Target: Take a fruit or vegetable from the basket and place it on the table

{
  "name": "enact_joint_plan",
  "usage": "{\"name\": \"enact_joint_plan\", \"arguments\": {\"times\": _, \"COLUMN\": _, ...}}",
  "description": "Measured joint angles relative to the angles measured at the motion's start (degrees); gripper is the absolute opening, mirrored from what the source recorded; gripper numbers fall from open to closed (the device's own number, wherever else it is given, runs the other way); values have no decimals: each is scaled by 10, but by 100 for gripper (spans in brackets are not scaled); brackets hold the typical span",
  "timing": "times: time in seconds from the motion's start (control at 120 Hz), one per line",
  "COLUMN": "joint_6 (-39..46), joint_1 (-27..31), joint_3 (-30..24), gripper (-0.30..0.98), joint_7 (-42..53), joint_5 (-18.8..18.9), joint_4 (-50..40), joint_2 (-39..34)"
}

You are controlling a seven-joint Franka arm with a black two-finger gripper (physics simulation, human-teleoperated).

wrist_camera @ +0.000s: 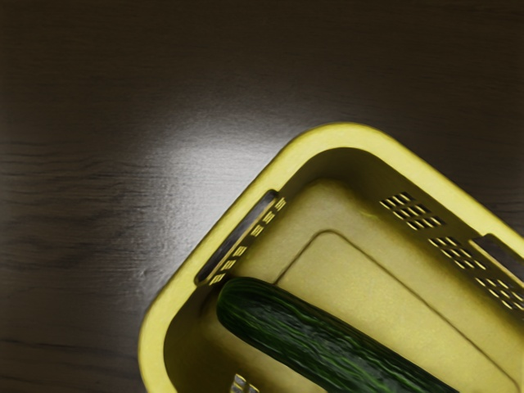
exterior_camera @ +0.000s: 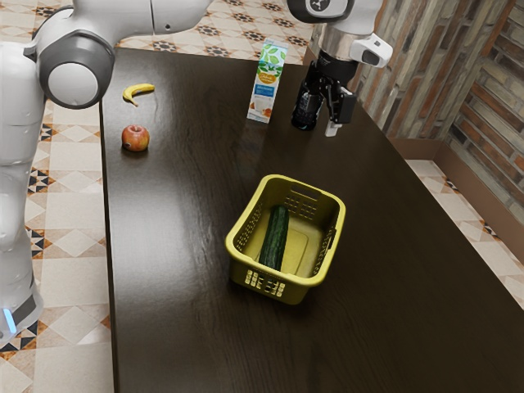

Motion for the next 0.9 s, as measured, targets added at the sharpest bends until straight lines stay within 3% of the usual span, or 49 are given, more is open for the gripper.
{"name": "enact_joint_plan", "arguments": {"times": 0.275, "joint_6": 0, "joint_1": 0, "joint_3": 1, "gripper": 69, "joint_7": 0, "joint_5": -3, "joint_4": 0, "joint_2": 0}}
{"name": "enact_joint_plan", "arguments": {"times": 0.383, "joint_6": -2, "joint_1": 2, "joint_3": 22, "gripper": 69, "joint_7": 0, "joint_5": -25, "joint_4": 2, "joint_2": 1}}
{"name": "enact_joint_plan", "arguments": {"times": 0.617, "joint_6": -30, "joint_1": -5, "joint_3": 11, "gripper": 69, "joint_7": -18, "joint_5": -29, "joint_4": 124, "joint_2": -27}}
{"name": "enact_joint_plan", "arguments": {"times": 0.9, "joint_6": -15, "joint_1": -10, "joint_3": -6, "gripper": 69, "joint_7": -122, "joint_5": -32, "joint_4": 109, "joint_2": 50}}
